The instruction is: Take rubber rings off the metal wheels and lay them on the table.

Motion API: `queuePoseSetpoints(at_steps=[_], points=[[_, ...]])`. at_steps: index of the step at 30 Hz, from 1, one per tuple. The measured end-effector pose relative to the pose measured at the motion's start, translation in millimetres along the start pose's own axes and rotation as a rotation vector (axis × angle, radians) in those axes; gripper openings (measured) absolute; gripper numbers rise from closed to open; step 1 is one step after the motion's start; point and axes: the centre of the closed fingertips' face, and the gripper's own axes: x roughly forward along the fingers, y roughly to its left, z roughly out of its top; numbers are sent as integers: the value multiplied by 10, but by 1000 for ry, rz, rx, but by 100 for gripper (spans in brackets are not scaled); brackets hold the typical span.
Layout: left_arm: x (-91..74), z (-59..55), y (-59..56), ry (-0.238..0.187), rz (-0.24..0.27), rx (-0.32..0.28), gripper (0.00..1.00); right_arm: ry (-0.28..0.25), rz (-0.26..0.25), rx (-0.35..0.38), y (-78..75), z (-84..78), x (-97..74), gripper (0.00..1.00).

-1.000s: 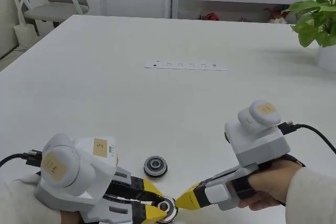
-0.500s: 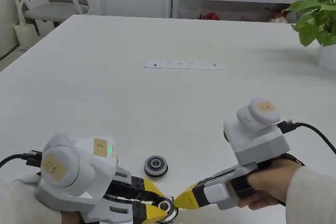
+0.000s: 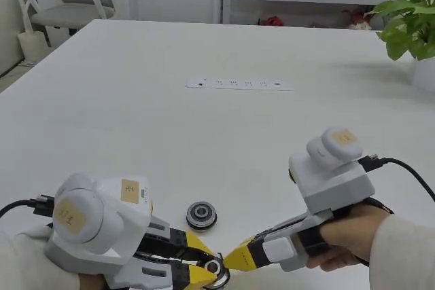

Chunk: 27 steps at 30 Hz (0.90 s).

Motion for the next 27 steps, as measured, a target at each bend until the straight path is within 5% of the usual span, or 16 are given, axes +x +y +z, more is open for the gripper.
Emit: queuePoseSetpoints(at_steps=[27], points=[[5,4,-1,0,2,-1,14,-22,37,10,71,50,-6,0]])
